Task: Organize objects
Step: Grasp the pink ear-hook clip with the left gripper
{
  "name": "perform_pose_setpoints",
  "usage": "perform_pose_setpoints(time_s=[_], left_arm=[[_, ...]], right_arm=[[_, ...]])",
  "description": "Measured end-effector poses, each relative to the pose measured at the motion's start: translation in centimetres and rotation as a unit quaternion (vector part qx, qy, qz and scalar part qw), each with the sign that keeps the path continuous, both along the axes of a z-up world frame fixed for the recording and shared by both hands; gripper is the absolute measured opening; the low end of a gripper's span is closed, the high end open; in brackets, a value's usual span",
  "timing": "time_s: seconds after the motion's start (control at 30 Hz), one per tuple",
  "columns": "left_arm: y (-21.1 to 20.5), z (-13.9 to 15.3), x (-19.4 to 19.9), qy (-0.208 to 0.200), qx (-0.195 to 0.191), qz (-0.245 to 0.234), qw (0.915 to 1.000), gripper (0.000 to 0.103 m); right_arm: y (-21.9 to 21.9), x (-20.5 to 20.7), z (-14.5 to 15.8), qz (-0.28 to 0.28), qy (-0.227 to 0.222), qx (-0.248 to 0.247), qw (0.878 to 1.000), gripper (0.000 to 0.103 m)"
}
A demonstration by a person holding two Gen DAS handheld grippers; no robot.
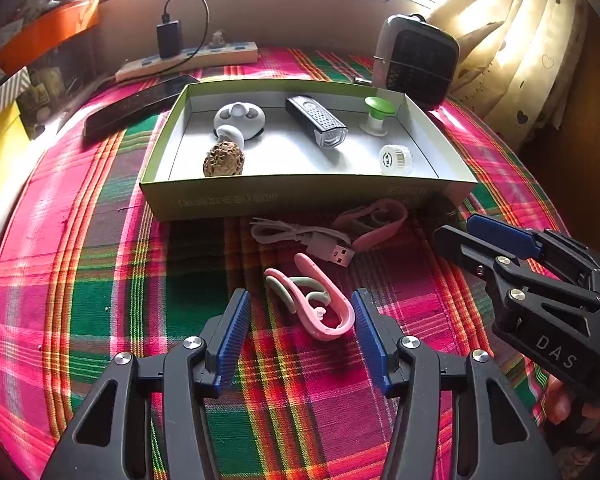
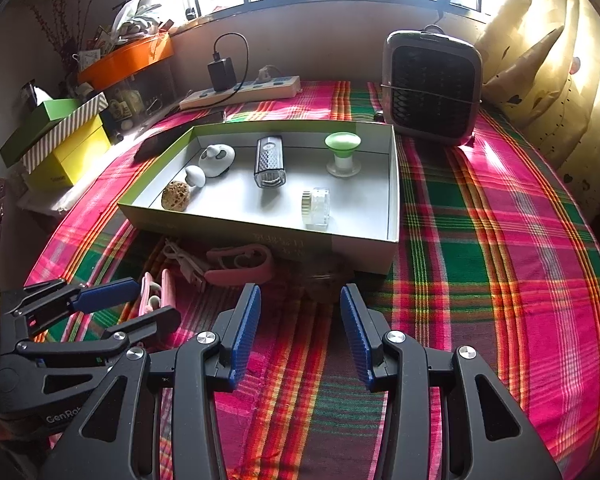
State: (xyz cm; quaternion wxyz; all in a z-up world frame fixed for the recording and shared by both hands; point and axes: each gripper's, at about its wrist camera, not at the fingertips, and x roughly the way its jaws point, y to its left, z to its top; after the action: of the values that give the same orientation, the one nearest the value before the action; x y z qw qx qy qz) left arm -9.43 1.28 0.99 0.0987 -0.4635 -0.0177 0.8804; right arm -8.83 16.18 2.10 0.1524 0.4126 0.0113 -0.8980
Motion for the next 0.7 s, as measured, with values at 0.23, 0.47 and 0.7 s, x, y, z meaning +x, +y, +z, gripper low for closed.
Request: perform_pose_setpoints(time_s=[0.23, 0.47, 0.7], left_arm=[[-0.8, -0.1, -0.2, 0.008, -0.014, 0.008, 0.9998, 0.051], [-1.6, -0.1, -0.3, 0.011, -0.007, 0.011, 0.9999, 0.038], [-2.6, -0.2, -0.2, 0.014, 0.003, 0.009, 0.9999, 0.026]], right_arm=[[-0.6, 0.1, -0.1, 0.003, -0.002, 0.006, 1.0, 0.043], [-1.6, 0.0, 0.0, 0.013, -0.005, 0.012, 1.0, 0.043], [-3.1, 0.0, 0.0, 0.026, -0.005, 0.021, 0.999, 0.043]])
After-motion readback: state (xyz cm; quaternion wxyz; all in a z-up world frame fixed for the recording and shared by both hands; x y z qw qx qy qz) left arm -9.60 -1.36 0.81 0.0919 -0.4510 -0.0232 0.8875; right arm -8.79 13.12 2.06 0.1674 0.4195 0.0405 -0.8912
